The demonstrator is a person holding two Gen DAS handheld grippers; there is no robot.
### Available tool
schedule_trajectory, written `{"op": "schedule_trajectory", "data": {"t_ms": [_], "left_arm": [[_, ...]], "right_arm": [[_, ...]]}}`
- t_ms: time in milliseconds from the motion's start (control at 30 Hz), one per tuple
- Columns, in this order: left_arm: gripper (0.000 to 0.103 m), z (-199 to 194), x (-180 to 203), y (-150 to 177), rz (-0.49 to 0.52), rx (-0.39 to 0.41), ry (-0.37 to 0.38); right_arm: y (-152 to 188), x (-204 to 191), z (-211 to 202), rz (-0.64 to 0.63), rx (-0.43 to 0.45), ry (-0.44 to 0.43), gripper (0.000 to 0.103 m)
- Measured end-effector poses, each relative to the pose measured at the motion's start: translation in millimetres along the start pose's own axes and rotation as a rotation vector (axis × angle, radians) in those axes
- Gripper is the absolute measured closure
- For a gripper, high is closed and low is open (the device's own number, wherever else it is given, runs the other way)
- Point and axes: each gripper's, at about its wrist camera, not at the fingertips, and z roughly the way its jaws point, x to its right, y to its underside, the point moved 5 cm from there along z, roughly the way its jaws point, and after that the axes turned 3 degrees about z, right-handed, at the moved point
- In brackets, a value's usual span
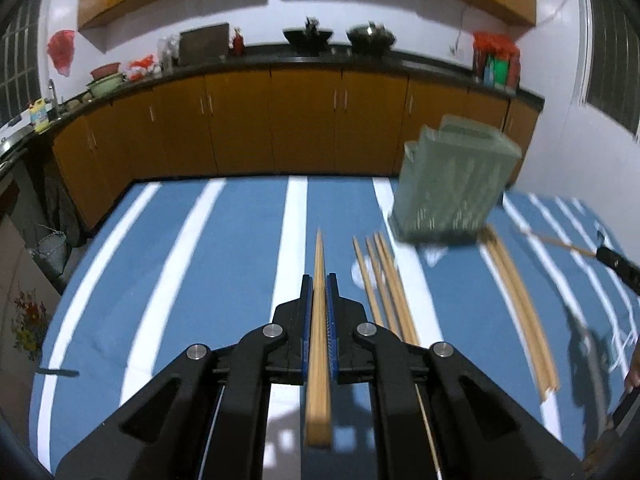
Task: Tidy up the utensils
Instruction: 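Lift the held chopsticks with both tools and carry them over the green holder, then lower both chopsticks into the green holder and open both tools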
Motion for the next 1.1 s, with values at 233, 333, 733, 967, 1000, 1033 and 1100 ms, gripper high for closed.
{"op": "schedule_trajectory", "data": {"t_ms": [233,333,733,967,1000,1033,1100], "left_arm": [[0.096,-18,-7,-35,-0.018,0.093,-0.016],[0.096,-20,-6,-45,-0.014,0.117,-0.02],[0.096,-68,4,-136,-0.058,0.338,0.049],[0.096,-84,43,-164,-0.051,0.432,0.166],[0.096,-80,48,-163,-0.049,0.43,0.179],[0.096,-77,52,-162,-0.048,0.427,0.188],[0.096,-64,60,-159,-0.05,0.414,0.206]], "right_arm": [[-30,-1,-19,0.005,0.095,-0.015,0.095],[-39,-2,-21,0.007,0.117,-0.018,0.095],[-141,-30,-82,0.01,0.372,-0.137,0.095],[-163,-65,-98,-0.026,0.385,-0.282,0.095],[-161,-68,-96,-0.033,0.374,-0.292,0.095],[-159,-70,-92,-0.042,0.359,-0.299,0.095],[-154,-76,-82,-0.056,0.334,-0.299,0.095]]}}
